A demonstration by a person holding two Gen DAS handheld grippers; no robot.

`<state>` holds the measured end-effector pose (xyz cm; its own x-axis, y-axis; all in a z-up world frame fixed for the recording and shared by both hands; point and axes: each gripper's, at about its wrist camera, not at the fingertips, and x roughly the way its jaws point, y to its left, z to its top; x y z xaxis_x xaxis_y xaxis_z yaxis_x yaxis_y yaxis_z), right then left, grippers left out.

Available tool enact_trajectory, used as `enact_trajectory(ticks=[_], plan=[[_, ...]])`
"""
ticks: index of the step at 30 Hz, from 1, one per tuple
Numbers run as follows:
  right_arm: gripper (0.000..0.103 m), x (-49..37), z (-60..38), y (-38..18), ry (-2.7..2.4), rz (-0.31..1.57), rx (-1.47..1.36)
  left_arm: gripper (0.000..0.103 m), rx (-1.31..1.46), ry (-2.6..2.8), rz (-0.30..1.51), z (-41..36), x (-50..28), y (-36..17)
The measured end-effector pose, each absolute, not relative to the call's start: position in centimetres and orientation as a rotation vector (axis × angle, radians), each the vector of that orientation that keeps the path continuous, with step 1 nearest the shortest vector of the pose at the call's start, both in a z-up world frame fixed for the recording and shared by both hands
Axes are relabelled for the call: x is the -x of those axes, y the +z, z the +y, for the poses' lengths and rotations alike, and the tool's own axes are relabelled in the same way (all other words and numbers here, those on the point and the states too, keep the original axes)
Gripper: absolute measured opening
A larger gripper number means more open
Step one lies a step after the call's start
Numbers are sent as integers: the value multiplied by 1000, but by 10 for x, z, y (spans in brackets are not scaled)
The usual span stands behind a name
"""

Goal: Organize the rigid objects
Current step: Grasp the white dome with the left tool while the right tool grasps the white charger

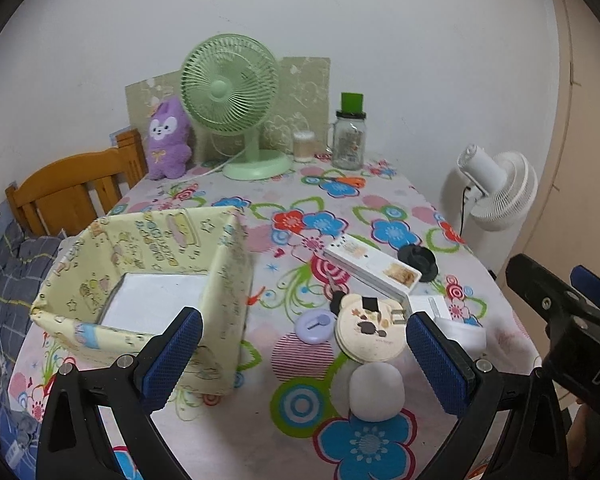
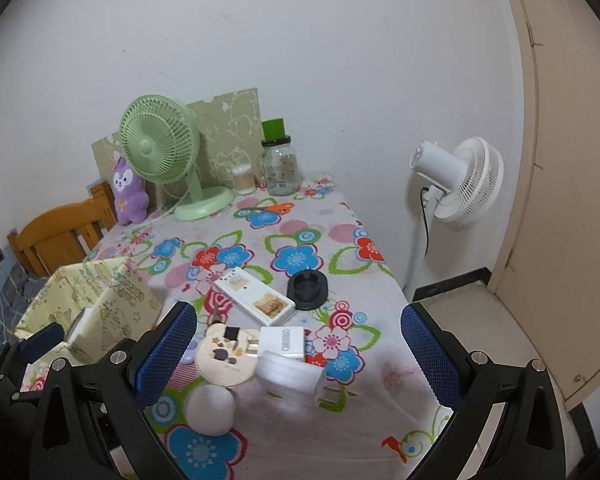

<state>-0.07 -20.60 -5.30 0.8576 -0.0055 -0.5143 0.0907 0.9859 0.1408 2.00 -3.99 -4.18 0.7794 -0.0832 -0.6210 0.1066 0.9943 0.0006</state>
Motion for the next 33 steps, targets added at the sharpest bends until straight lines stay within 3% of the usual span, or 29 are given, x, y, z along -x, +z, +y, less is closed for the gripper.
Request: enact_trajectory(ticks=[26,33], plan=[[103,-31,-212,-117,-61,664,-89,100,-61,-176,825,-78,-33,-112],[103,-37,-206,-134,-38,718,-93,85,-70,-179,876,-80,-36,-125]])
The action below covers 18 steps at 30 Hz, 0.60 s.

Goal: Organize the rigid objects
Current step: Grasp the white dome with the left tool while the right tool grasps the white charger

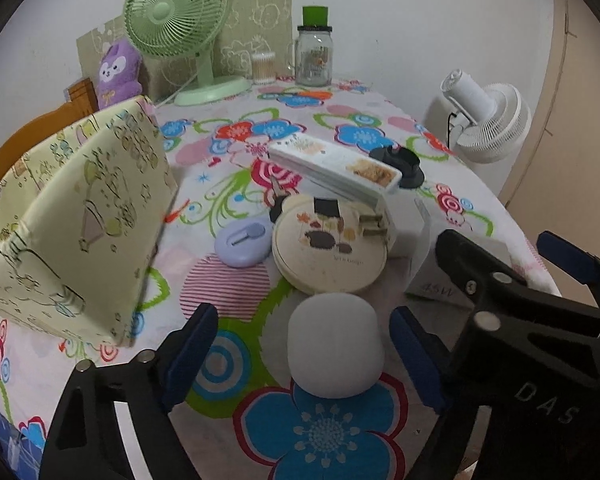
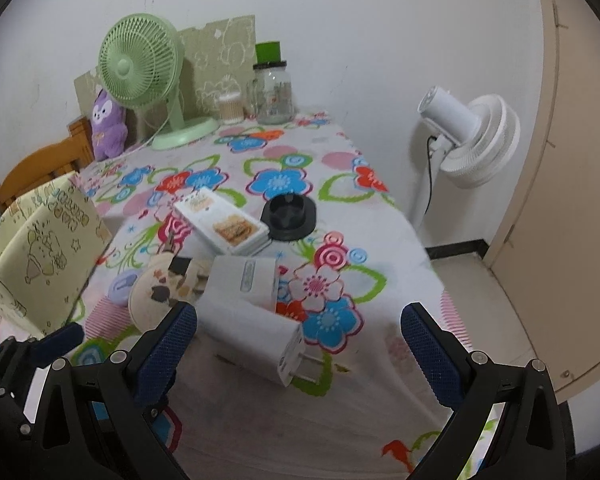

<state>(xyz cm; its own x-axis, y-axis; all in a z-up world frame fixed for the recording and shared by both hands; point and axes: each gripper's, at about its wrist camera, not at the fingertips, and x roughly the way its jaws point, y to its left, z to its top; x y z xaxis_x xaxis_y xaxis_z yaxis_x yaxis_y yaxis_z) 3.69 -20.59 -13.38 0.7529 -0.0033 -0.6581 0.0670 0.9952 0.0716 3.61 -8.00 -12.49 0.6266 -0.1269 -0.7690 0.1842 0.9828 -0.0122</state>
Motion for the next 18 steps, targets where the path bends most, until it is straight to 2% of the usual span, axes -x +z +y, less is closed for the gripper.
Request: enact_trajectory(ticks=[5,8,9,18], plan=[[103,-39,-200,-138,-26,728,-74,72,-101,-195,903,-85,-37,-132],[103,-41,-197,-139,-25,732,-61,59,-104,-220,891,-88,-35,-131],[103,-42,-197,-140,-26,737,-56,51,-105,-236,888,-90,-34,-131],[103,-54,-190,-149,-22,779,-45,49,-127,-182,874,-86,-41,-128]])
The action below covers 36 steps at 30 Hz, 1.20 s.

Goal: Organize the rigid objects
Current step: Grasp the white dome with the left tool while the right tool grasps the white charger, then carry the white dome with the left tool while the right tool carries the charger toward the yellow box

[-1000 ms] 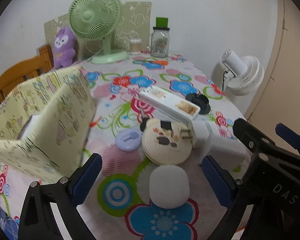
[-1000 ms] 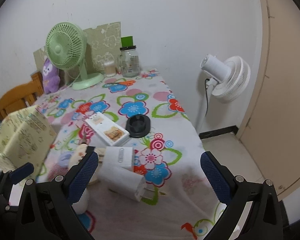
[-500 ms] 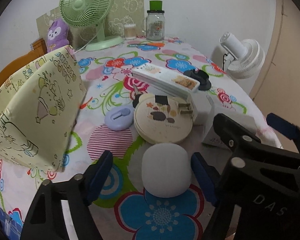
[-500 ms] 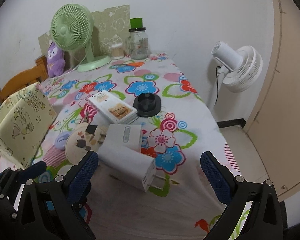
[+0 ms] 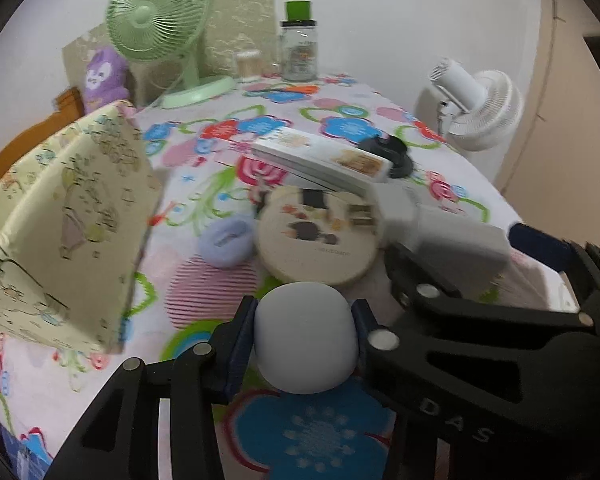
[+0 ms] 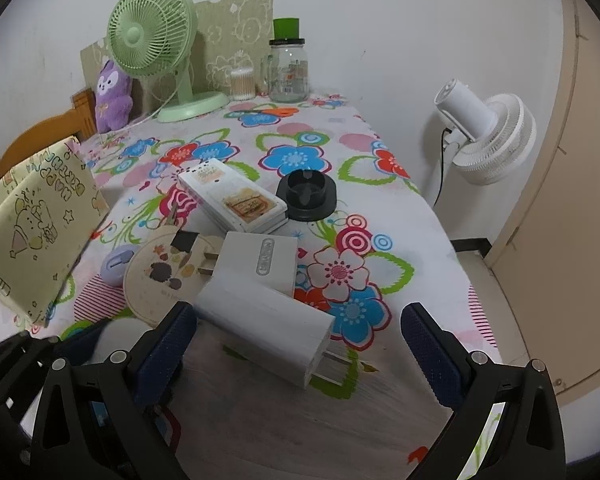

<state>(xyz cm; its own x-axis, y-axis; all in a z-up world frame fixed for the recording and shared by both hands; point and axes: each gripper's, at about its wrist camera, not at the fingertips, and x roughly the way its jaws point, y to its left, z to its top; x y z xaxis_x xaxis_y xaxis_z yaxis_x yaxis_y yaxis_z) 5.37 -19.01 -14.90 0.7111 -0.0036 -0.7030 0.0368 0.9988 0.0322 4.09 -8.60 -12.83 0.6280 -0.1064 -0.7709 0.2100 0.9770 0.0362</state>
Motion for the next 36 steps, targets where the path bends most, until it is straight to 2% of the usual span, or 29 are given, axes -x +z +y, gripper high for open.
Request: enact_trajectory(ticks=[6,10,12,15,36], plan=[[96,-62,-186,-154,-7,816,-89,49,-134,-141,867,-78,-48,-130],[82,-65,-185,-157,3,842,-120,49,-118,-152,872,-75,-51,-130],[80,-66,-184,-157,-11,841,-115,49,-118,-153,871,-75,-51,-130],[67,-68,-182,-156,-13,842,-113,49,-115,-155,873,-75,-53,-130],[65,-49,-185,-138,-56,811,-136,49,-126,-179,839,-76,-41,-112]])
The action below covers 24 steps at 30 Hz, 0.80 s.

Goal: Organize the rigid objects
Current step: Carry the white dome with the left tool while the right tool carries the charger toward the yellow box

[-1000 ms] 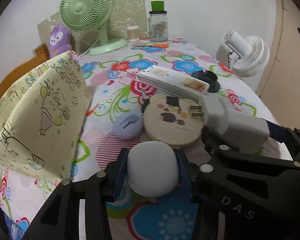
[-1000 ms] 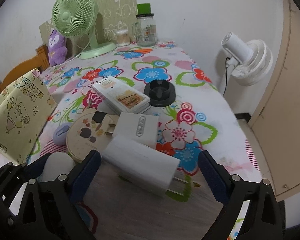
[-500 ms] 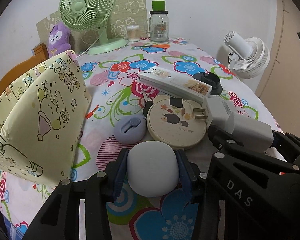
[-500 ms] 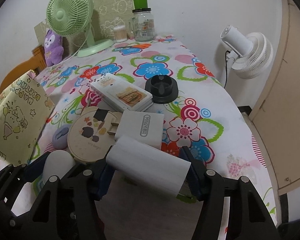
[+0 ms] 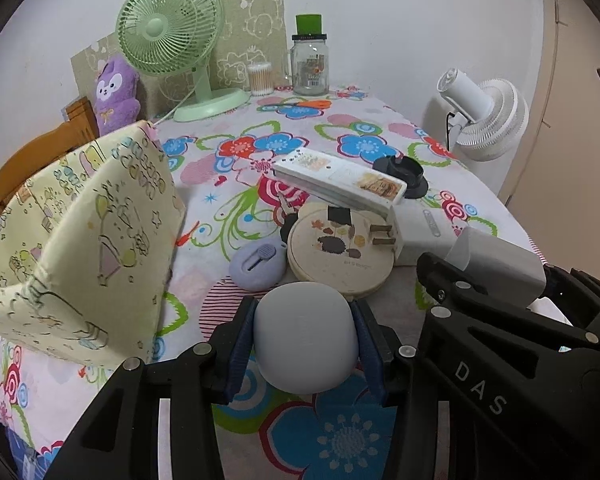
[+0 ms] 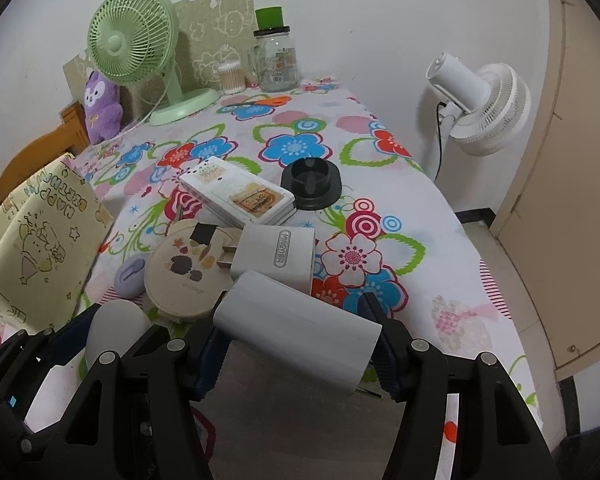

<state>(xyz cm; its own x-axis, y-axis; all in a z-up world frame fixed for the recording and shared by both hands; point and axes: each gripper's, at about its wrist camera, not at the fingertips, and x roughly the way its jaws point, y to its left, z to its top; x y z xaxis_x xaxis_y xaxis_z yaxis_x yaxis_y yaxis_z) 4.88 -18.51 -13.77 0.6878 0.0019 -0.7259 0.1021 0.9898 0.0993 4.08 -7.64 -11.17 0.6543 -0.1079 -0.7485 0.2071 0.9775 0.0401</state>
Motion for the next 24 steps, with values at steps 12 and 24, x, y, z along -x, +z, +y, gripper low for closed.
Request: enact_trajectory(ticks=[12,24], plan=[[65,-30,-177,-106,-43,747,-119,49,-119,-166,785,-67,-23,-83],[65,-16,-171,-78,-43,709,-106,49,-104,-174,757,-62,-12,-57]])
